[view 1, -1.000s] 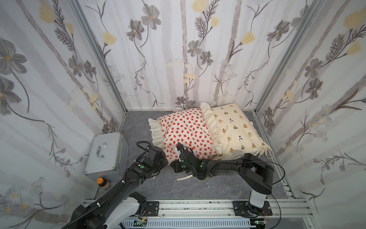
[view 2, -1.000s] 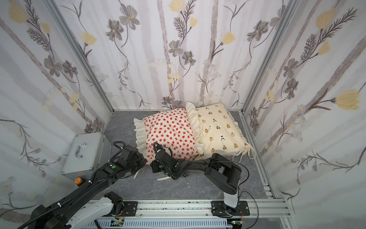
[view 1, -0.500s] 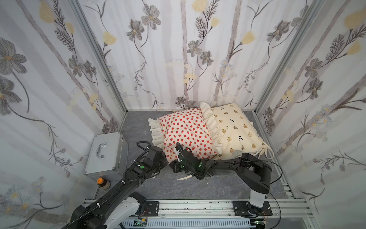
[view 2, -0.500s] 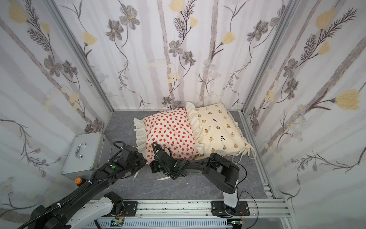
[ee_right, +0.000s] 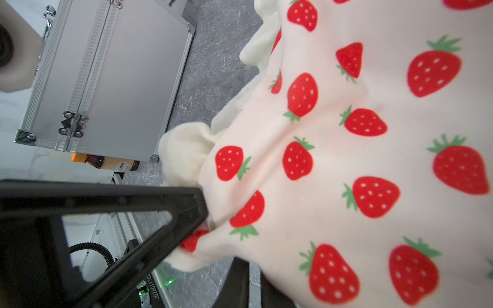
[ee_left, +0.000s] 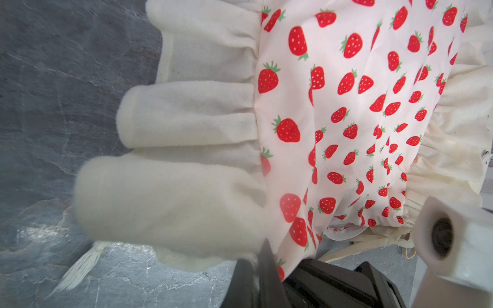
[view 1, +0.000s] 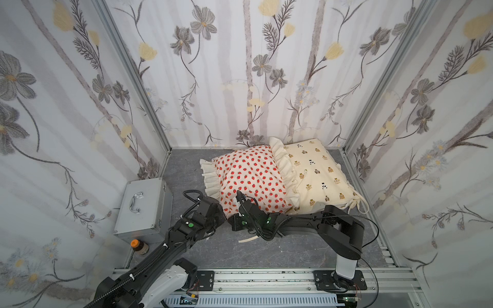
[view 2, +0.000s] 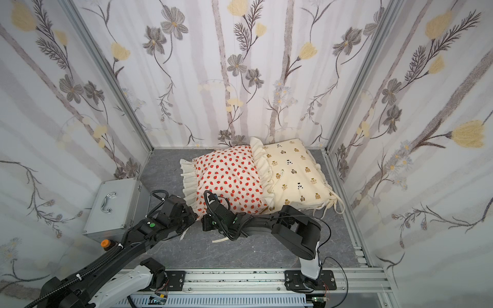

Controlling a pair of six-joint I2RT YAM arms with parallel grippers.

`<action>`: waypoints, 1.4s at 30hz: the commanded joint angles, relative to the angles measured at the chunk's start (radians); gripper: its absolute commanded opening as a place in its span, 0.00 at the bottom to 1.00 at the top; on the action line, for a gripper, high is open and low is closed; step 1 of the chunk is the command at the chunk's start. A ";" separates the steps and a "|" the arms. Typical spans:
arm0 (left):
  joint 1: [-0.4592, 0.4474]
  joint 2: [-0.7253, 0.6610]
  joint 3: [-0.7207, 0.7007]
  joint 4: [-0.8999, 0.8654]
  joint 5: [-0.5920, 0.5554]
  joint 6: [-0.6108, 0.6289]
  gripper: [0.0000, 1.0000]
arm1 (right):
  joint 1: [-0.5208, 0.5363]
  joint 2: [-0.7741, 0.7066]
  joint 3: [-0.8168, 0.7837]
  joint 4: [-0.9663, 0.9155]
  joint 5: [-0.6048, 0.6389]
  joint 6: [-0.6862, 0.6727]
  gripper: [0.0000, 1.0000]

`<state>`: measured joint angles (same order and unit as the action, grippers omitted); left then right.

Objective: Zip up pillowcases
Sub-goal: Zip the zipper on the pillowcase.

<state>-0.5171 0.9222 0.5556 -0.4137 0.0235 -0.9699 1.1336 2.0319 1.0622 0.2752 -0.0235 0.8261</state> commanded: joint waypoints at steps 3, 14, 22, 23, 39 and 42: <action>0.001 -0.005 0.006 0.017 -0.005 -0.013 0.00 | -0.001 0.005 0.011 -0.016 0.037 0.018 0.06; 0.001 -0.011 0.000 0.014 -0.023 -0.016 0.00 | 0.000 -0.006 -0.006 -0.021 0.031 0.020 0.00; 0.009 -0.032 -0.001 0.001 -0.074 -0.025 0.00 | -0.001 -0.034 -0.040 -0.031 0.027 0.042 0.00; 0.011 -0.035 0.000 -0.002 -0.080 -0.026 0.00 | -0.001 -0.037 -0.042 -0.034 0.028 0.044 0.00; 0.240 -0.071 0.006 0.006 -0.062 0.007 0.00 | -0.030 -0.108 -0.108 -0.107 0.025 0.074 0.00; 0.335 -0.066 0.035 0.001 -0.052 0.034 0.00 | -0.047 -0.131 -0.132 -0.126 0.027 0.074 0.00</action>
<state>-0.2306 0.8539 0.5694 -0.4252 -0.0200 -0.9680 1.0954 1.9194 0.9417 0.1837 -0.0132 0.8856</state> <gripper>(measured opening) 0.052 0.048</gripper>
